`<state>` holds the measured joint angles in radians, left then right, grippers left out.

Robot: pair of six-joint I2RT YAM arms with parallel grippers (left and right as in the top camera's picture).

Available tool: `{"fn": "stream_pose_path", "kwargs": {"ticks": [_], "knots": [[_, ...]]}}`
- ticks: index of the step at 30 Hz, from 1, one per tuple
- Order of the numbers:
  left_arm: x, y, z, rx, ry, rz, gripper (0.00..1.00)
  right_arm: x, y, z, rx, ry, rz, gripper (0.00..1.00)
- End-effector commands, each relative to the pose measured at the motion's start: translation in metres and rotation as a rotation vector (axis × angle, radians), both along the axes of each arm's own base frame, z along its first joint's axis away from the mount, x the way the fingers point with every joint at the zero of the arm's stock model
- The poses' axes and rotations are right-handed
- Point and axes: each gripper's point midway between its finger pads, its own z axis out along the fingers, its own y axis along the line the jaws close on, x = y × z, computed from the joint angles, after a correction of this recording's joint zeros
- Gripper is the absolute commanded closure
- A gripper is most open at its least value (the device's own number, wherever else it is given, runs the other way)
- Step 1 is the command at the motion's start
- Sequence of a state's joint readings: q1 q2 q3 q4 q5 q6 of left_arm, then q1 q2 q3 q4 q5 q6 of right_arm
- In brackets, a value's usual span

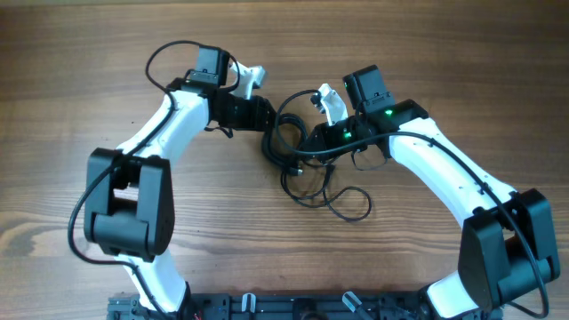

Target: Untangle cables

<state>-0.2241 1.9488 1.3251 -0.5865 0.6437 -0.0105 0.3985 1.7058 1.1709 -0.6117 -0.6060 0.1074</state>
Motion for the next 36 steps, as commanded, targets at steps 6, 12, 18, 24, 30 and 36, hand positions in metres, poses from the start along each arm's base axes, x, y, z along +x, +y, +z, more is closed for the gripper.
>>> {"fn": "stream_pose_path", "kwargs": {"ticks": [6,12,18,24,30,36], "knots": [[0.010,0.005,-0.028,0.238,-0.025,0.093,0.57,-0.002,0.002,-0.003,0.013,0.020,0.005,0.79],[0.008,-0.002,-0.029,0.260,-0.038,0.077,0.65,0.003,-0.006,-0.010,-0.042,0.049,-0.080,0.69],[0.011,0.006,-0.039,0.310,-0.032,0.113,0.55,-0.001,-0.010,-0.017,-0.097,0.051,-0.084,0.63],[0.011,0.005,-0.050,0.311,-0.005,0.129,0.66,-0.007,-0.004,-0.030,-0.141,0.063,-0.064,0.59],[0.011,0.004,-0.049,0.308,-0.009,0.128,0.87,-0.018,0.000,-0.066,-0.208,0.142,-0.041,0.59],[0.011,-0.002,-0.034,0.247,-0.004,0.114,0.96,-0.012,-0.018,-0.088,-0.320,0.188,-0.161,0.72]]}}
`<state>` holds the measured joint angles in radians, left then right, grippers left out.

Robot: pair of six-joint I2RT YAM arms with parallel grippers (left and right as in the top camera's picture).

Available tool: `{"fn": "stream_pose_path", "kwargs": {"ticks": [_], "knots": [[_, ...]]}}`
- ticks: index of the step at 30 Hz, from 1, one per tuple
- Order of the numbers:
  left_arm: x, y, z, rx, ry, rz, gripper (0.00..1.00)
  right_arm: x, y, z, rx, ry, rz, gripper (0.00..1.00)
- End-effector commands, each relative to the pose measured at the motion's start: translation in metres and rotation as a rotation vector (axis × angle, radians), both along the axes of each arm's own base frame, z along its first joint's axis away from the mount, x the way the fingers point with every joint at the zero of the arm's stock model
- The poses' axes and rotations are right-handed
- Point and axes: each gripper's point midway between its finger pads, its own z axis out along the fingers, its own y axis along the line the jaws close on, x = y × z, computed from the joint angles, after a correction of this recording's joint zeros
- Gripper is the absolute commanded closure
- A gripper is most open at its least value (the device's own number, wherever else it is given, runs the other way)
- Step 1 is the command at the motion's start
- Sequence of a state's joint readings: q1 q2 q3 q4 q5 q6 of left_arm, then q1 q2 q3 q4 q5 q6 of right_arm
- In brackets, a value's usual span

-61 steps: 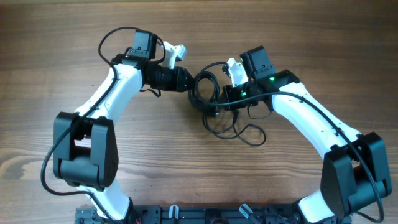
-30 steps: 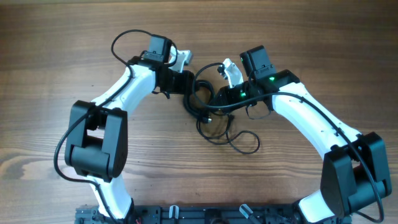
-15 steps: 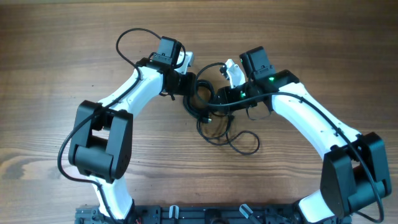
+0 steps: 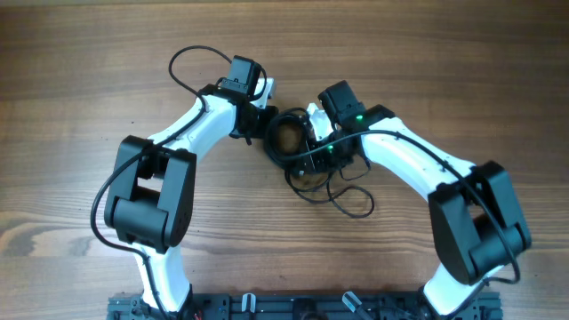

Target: Untangle cables

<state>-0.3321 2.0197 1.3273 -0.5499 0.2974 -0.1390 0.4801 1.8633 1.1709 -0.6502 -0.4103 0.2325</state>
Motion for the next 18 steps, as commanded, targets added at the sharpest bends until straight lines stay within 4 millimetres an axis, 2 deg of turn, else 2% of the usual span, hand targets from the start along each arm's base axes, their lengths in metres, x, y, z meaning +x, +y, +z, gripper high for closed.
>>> {"fn": "stream_pose_path", "kwargs": {"ticks": [1,3,4,6,10,15,18], "knots": [[0.006,-0.004,0.021,-0.053,-0.018,0.001,0.96,0.003,-0.014,-0.013,-0.085,0.016,-0.072,0.79],[0.007,0.003,0.028,-0.055,-0.022,0.015,0.96,0.003,-0.020,-0.015,-0.112,0.019,-0.080,0.93],[0.007,0.006,0.032,-0.055,-0.024,0.023,0.96,0.003,-0.026,-0.017,-0.134,0.024,-0.089,0.96],[0.009,0.012,0.038,-0.069,-0.025,0.037,0.96,0.002,-0.038,-0.020,-0.182,0.030,-0.106,0.96],[0.009,0.021,0.047,-0.133,-0.005,0.059,0.96,0.001,-0.075,-0.025,-0.316,0.052,-0.160,0.96],[0.014,0.042,0.049,-0.157,0.009,0.110,0.96,0.000,-0.116,-0.026,-0.400,0.099,-0.240,0.96],[0.014,0.042,0.054,-0.221,0.024,0.109,0.96,0.001,-0.119,-0.026,-0.357,0.127,-0.260,0.96]]}}
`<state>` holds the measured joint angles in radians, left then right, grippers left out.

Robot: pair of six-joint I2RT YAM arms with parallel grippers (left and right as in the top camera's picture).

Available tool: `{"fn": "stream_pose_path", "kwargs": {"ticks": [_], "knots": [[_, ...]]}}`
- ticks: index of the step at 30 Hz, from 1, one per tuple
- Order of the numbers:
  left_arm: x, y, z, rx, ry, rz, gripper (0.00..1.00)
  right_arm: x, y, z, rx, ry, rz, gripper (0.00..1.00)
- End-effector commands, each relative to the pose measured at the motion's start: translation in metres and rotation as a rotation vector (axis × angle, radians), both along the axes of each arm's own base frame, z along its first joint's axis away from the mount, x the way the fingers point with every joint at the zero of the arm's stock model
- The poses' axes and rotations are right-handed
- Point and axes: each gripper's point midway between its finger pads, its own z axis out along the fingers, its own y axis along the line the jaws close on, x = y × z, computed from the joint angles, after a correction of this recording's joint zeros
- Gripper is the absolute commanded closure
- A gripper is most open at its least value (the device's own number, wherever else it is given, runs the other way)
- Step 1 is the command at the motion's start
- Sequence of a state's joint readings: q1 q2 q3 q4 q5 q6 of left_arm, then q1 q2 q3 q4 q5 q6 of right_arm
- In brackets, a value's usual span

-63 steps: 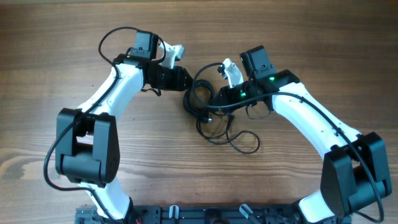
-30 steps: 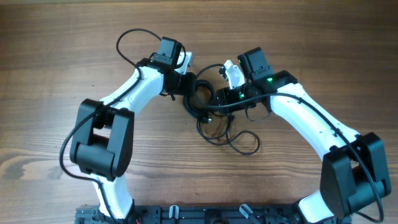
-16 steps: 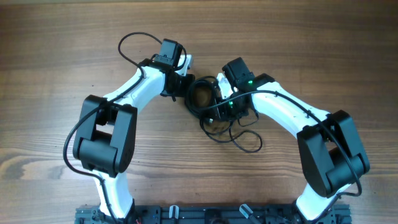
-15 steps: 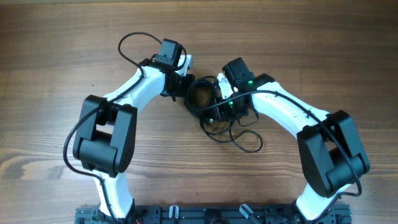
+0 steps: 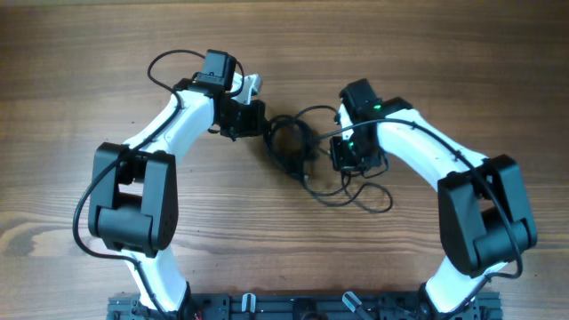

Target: Untangle cables

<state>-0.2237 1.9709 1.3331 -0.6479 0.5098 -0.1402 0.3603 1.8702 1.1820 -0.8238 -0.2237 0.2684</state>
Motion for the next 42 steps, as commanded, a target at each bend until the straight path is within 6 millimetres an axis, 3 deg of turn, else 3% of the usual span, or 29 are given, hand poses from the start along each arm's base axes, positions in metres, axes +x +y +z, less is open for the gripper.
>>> {"fn": "stream_pose_path", "kwargs": {"ticks": [1,6,8,12,13,15,17,19,25,32,37,42], "knots": [[0.022,0.024,0.027,-0.048,-0.066,0.069,0.96,-0.001,-0.041,-0.010,-0.112,0.037,-0.072,0.96],[0.022,0.024,0.028,-0.054,-0.067,0.065,0.96,0.010,-0.035,0.003,-0.077,0.008,-0.014,0.96],[0.021,0.022,0.028,-0.059,-0.066,0.060,0.96,0.018,-0.027,0.020,-0.041,-0.009,0.027,0.95],[0.018,0.014,0.031,-0.086,-0.063,0.040,0.96,0.049,-0.018,0.072,-0.016,-0.098,0.018,0.89],[0.018,0.014,0.031,-0.086,-0.063,0.040,0.96,0.056,-0.016,0.083,-0.007,-0.116,-0.005,0.83],[0.018,0.014,0.031,-0.086,-0.063,0.040,0.96,0.068,0.003,0.106,0.097,-0.150,-0.020,0.57],[0.018,0.014,0.031,-0.087,-0.063,0.040,0.96,0.070,0.018,0.114,0.185,-0.154,-0.007,0.46],[0.018,0.013,0.031,-0.093,-0.062,0.038,0.96,0.070,0.031,0.119,0.267,-0.153,0.007,0.42],[0.016,0.005,0.038,-0.150,-0.057,0.018,0.96,0.071,0.052,0.119,0.356,-0.125,-0.063,0.43],[0.011,-0.006,0.046,-0.224,-0.049,-0.013,0.96,0.065,0.087,0.108,0.398,-0.039,-0.265,0.69],[0.006,-0.020,0.049,-0.243,-0.056,-0.060,0.96,0.066,0.110,0.098,0.411,-0.041,-0.369,0.71],[-0.003,-0.037,0.051,-0.257,-0.072,-0.131,0.96,0.065,0.107,0.078,0.346,-0.043,-0.515,0.69]]}}
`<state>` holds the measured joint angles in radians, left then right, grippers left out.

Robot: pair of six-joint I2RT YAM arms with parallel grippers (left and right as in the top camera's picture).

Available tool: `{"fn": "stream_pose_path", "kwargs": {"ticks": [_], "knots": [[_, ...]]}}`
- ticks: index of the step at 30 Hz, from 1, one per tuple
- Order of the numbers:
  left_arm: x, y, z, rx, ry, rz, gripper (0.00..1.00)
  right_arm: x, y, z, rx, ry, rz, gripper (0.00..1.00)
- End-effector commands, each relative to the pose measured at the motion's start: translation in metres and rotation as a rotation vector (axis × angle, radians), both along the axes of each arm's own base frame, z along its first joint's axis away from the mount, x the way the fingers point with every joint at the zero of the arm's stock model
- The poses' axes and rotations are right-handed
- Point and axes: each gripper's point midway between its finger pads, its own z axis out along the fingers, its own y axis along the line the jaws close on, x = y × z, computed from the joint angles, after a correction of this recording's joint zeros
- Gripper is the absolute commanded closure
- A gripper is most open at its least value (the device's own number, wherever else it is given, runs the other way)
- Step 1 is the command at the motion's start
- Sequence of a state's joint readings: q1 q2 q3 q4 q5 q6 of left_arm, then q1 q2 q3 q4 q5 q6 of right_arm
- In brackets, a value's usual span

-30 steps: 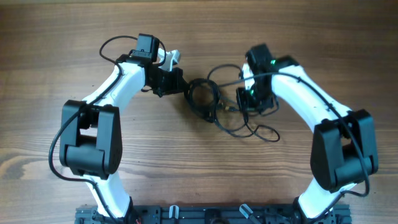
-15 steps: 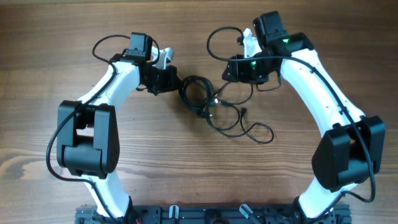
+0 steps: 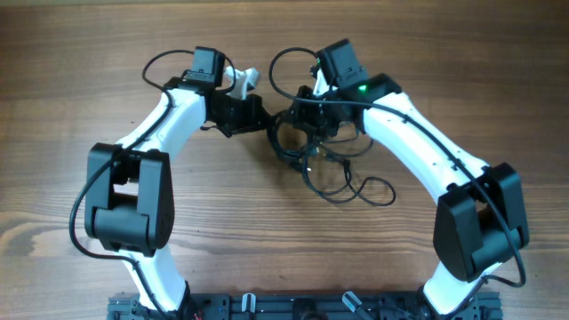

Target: Untangle cables

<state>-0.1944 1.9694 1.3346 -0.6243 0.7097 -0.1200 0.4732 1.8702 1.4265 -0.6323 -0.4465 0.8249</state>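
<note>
A tangle of thin black cables (image 3: pixel 307 156) lies mid-table, with loose loops trailing to the right (image 3: pixel 369 189). My left gripper (image 3: pixel 267 124) is at the tangle's left edge and looks shut on a cable strand there. My right gripper (image 3: pixel 305 111) is over the tangle's top, its fingers mostly hidden under the wrist. It looks shut on a cable, since a thin cable loop (image 3: pixel 286 60) arches up and back from it.
The wooden table (image 3: pixel 71 53) carries only the cables and both arms. The arm bases stand on a black rail (image 3: pixel 293 307) at the near edge. The left arm's own black lead (image 3: pixel 164 64) loops behind its wrist.
My right gripper has moved from the tangle's right side up and left to its top. A cable loop now stands up behind it. The left gripper stays at the tangle's left edge.
At first both grippers sat on either side of the tangle's top. Then they were close together around a tight coil. Then the right gripper was at the right side with strands spread out. Now it is over the top with a loop raised.
</note>
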Motion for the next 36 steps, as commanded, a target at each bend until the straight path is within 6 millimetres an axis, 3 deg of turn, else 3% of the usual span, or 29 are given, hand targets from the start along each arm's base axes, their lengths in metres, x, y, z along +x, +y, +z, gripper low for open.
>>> {"fn": "stream_pose_path", "kwargs": {"ticks": [1,14,21,25,29,36], "knots": [[-0.003,-0.023,0.030,-0.069,-0.080,-0.083,0.96,-0.001,-0.013,-0.024,-0.066,0.085,-0.189,0.69],[-0.009,-0.033,0.038,-0.137,-0.071,-0.112,0.96,0.004,-0.012,-0.043,-0.026,0.085,-0.278,0.73],[-0.009,-0.033,0.039,-0.141,-0.086,-0.129,0.96,0.004,-0.014,-0.049,-0.027,0.080,-0.294,0.96],[-0.006,-0.029,0.034,-0.101,-0.094,-0.115,0.96,0.003,-0.013,-0.047,-0.027,0.063,-0.252,0.96],[0.003,-0.014,0.020,0.018,-0.113,-0.071,0.96,0.003,-0.012,-0.035,-0.003,0.007,-0.153,0.96],[0.004,-0.013,0.019,0.024,-0.100,-0.051,0.96,0.007,-0.010,0.002,0.130,-0.097,0.010,0.96]]}}
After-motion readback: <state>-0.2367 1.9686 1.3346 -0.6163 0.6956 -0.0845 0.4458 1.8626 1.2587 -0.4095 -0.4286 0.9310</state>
